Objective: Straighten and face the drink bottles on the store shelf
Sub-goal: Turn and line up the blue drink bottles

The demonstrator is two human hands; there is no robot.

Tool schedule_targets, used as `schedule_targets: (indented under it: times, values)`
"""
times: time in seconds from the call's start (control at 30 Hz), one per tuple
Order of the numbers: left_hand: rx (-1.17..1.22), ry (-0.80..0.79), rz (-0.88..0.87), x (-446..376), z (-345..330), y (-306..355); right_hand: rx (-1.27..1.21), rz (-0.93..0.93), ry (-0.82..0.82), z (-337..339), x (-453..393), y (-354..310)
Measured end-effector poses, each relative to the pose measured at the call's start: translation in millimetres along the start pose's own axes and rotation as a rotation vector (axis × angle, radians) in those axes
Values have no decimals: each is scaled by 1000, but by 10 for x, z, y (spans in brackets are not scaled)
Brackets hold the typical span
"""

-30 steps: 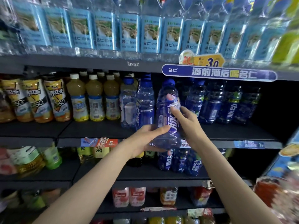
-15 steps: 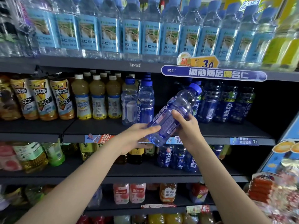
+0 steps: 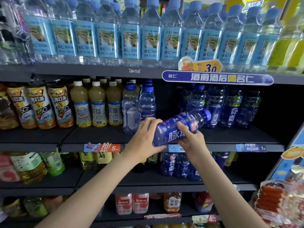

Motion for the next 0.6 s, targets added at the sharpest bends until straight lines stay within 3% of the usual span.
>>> schedule_targets:
  times: [0.1,0.33,0.6]
  values:
    - [62,2,39,-32,12,-169,152,120,9,94,-83,-232]
    - [-19,173,231,-154,213,-589,851,330,13,62,-272,-548]
    - [35,287,378,-299,352,-1034,1104,437,-49,-22,-507,-519]
Point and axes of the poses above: each hand's wrist, its own x-axis away from the middle knuckle, its own z-axis out of the back of the hand, y = z × x, the point moved 10 cm from there along -x, towards the middle knuckle, and after that the axes turned 14 degrees about -y, right-handed, at the moved point
